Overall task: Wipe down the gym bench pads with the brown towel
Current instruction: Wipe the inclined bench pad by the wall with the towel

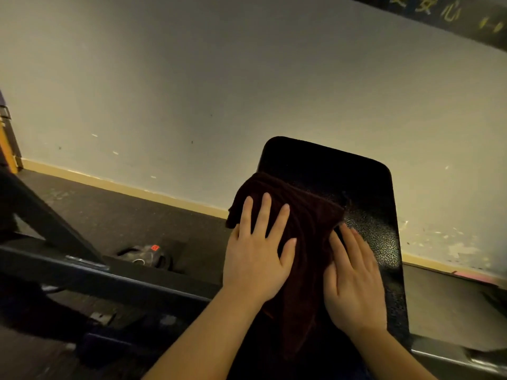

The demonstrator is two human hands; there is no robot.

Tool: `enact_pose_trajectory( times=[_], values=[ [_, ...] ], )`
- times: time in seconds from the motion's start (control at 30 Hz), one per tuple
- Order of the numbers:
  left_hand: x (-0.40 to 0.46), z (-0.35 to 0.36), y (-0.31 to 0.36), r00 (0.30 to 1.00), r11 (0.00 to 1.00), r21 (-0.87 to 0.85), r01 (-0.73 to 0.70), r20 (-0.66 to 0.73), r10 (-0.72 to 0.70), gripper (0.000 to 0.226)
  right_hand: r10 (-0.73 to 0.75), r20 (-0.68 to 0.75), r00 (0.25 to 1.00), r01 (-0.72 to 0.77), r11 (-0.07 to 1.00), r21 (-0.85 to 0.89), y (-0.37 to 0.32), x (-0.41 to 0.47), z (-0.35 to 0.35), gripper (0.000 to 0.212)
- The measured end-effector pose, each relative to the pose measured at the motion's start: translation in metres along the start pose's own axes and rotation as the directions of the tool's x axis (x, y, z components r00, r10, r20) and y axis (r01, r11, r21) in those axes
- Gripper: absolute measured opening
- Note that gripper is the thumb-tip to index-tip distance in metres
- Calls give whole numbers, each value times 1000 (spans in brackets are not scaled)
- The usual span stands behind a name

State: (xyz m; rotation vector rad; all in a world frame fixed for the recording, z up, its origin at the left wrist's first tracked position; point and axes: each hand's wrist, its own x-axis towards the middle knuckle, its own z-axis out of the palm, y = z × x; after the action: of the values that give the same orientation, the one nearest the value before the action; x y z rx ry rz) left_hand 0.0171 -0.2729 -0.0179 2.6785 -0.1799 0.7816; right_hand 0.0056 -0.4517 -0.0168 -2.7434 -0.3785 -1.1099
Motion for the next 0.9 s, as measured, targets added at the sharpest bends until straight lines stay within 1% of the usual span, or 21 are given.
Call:
enact_pose_trajectory(
  times=[0.07,0.2,0.23,0.3,0.33,0.37,0.4,0.43,0.47,0.5,0.57,0.63,0.73,0.9],
  values=[
    [4,0,-1,1000,1000,24,-17,-2,17,61,6,-2,1000,-6,1000,6,-1,-1,0,56],
    [14,-6,0,996,999,10,-39,79,38,64,17,6,1000,-17,998,64,1,-3,3,55],
    [16,-6,0,994,999,-2,-47,98,47,65,56,-3,998,-56,991,123,1,-5,1,54],
    [23,-8,1,993,999,-22,-26,114,29,65,164,-1,987,-155,936,315,-4,0,-4,52],
    [31,-10,2,994,999,-30,-20,109,23,64,195,-3,981,-181,916,358,-8,6,-3,52],
    [41,-11,4,995,999,-44,-13,100,18,62,185,1,983,-173,918,357,-14,12,-1,51],
    [52,-11,4,996,998,-55,-6,90,11,61,144,9,989,-141,946,293,-20,17,2,52],
    [64,-12,4,997,998,-64,0,78,5,60,99,5,995,-99,976,193,-25,20,8,53],
    [75,-13,3,998,998,-68,7,68,-2,60,71,-19,997,-69,993,95,-26,23,16,55],
    [87,-11,2,999,997,-74,5,53,-1,59,67,-43,997,-66,997,37,-25,26,24,57],
    [106,-13,4,1000,997,-71,4,28,-2,59,74,-84,994,-75,997,-2,-24,26,29,61],
    [122,-11,6,1000,996,-87,20,10,-19,59,44,-124,991,-51,997,-53,-21,26,33,58],
    [134,-9,9,999,994,-105,32,9,-31,60,1,-148,989,-19,993,-118,-18,29,35,51],
    [132,-8,8,1000,989,-148,22,10,-21,61,-3,-159,987,-20,990,-142,-17,30,34,53]
  ],
)
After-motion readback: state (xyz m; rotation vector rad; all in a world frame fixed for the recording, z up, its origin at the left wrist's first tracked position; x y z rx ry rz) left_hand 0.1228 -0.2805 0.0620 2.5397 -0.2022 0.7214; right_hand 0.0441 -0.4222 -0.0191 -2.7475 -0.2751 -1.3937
